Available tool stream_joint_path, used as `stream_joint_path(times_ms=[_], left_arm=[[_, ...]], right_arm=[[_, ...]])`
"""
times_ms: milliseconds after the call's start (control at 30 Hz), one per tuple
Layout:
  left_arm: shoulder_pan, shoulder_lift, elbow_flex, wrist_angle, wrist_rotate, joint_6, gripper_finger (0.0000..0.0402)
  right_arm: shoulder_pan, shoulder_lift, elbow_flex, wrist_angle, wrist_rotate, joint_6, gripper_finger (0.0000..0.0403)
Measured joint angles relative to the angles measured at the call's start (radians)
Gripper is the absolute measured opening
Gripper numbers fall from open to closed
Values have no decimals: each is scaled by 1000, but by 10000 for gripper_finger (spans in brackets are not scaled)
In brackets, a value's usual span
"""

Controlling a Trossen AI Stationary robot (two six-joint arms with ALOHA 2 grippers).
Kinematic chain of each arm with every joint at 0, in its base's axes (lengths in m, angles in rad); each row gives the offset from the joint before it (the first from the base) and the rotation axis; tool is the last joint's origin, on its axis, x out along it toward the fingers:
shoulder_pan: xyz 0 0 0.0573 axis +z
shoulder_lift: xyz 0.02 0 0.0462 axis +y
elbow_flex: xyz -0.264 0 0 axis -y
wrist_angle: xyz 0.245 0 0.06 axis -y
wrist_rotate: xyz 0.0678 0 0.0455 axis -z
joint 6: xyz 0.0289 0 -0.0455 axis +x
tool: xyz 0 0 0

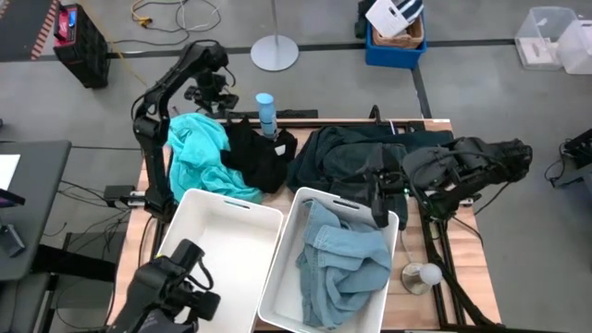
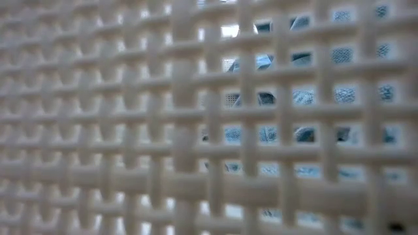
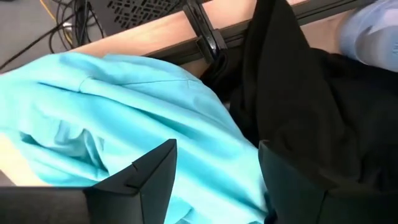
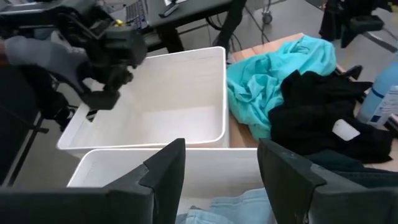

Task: Sort clothes
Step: Put the light blue shorts into the right white bin

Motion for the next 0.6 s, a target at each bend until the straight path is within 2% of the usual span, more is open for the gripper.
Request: stream_joint_path(times_ms=[167, 400, 600], left_arm=[[2, 0, -29, 3, 25, 11, 233], [2, 2, -230, -2, 40, -5, 234], [5, 1, -241, 0, 29, -11, 234]], right_arm=[[-23, 0, 0, 0, 0, -5, 219], [-7, 0, 0, 0, 0, -4, 219], [-8, 0, 0, 0, 0, -9, 219]])
